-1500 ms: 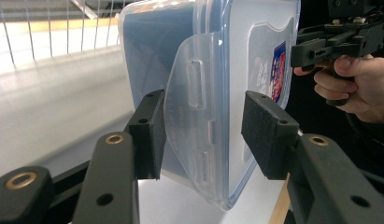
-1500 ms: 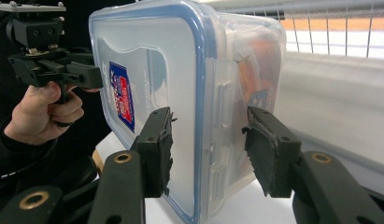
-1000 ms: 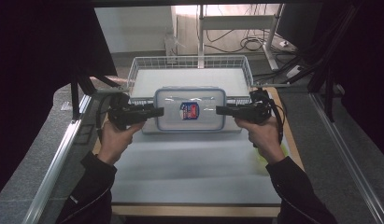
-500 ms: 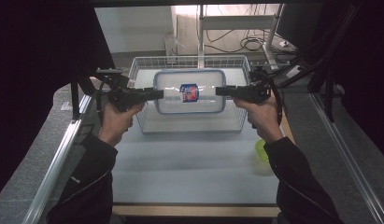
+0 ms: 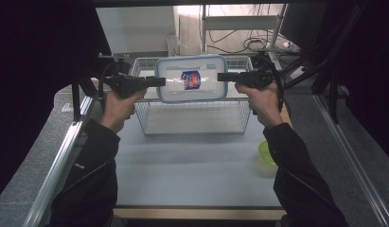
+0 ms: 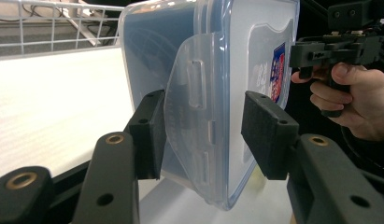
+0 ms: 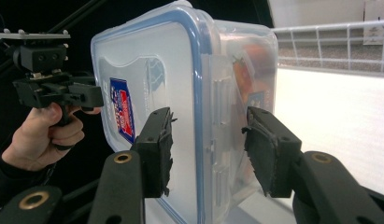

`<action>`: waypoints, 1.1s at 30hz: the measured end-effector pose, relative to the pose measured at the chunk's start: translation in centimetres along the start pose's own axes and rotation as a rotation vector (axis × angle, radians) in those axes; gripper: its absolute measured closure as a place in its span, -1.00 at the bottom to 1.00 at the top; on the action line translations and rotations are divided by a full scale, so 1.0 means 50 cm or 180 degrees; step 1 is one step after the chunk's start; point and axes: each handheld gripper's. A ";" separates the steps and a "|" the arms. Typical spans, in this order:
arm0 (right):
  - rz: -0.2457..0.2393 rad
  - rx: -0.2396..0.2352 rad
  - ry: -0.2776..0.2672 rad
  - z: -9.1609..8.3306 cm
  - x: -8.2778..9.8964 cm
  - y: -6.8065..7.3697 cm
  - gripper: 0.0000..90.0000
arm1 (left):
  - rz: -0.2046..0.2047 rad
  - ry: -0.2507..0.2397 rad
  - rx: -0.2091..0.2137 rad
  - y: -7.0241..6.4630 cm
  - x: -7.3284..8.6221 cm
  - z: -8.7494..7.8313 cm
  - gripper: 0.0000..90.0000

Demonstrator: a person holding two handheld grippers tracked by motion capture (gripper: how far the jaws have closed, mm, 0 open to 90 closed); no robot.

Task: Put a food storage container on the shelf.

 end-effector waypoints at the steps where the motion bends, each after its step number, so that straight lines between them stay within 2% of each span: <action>1: 0.0002 0.0017 0.0004 0.006 -0.007 -0.005 0.17 | -0.0014 -0.0001 0.0001 0.005 -0.003 0.002 0.14; 3: 0.0023 0.0035 0.0023 0.012 -0.011 -0.009 0.17 | -0.0029 0.0003 0.0002 0.020 -0.009 0.007 0.13; 7: 0.0059 0.0060 0.0013 0.024 -0.017 -0.018 0.17 | -0.0086 -0.0022 -0.0016 0.034 -0.015 0.014 0.13; 14: 0.0159 0.0045 0.0035 0.039 -0.017 -0.037 0.16 | -0.0112 -0.0024 -0.0075 0.043 -0.019 0.023 0.12; 16: 0.0167 0.0038 0.0064 0.044 -0.015 -0.044 0.15 | -0.0084 0.0015 -0.0111 0.044 -0.014 0.030 0.11; 19: 0.0160 0.0047 0.0060 0.047 -0.014 -0.050 0.14 | -0.0028 -0.0053 -0.0111 0.046 -0.010 0.031 0.10; 22: 0.0153 0.0054 0.0041 0.049 -0.012 -0.051 0.14 | 0.0027 -0.0058 -0.0141 0.046 -0.009 0.033 0.09; 23: 0.0107 0.0075 0.0015 0.050 -0.011 -0.050 0.13 | 0.0109 -0.0056 -0.0191 0.045 -0.008 0.035 0.06; 27: -0.0059 0.0273 -0.0016 0.052 -0.011 -0.039 0.08 | 0.0184 -0.0073 -0.0269 0.044 -0.007 0.042 -0.01; 29: -0.0136 0.0342 -0.0013 0.057 -0.010 -0.030 0.03 | 0.0154 -0.0065 -0.0332 0.045 -0.006 0.045 -0.08; 31: -0.0250 0.0499 0.0044 0.063 -0.008 -0.022 0.07 | 0.0137 -0.0079 -0.0326 0.050 -0.005 0.045 -0.11; 33: -0.0262 0.0516 0.0076 0.068 -0.007 -0.022 0.06 | 0.0136 -0.0092 -0.0315 0.052 -0.005 0.045 -0.11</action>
Point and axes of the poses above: each handheld gripper's, and its own axes: z roughly forward along the jaws, x roughly out of its underside, y roughly to its left, and after that the axes turned 11 degrees about x, right-handed
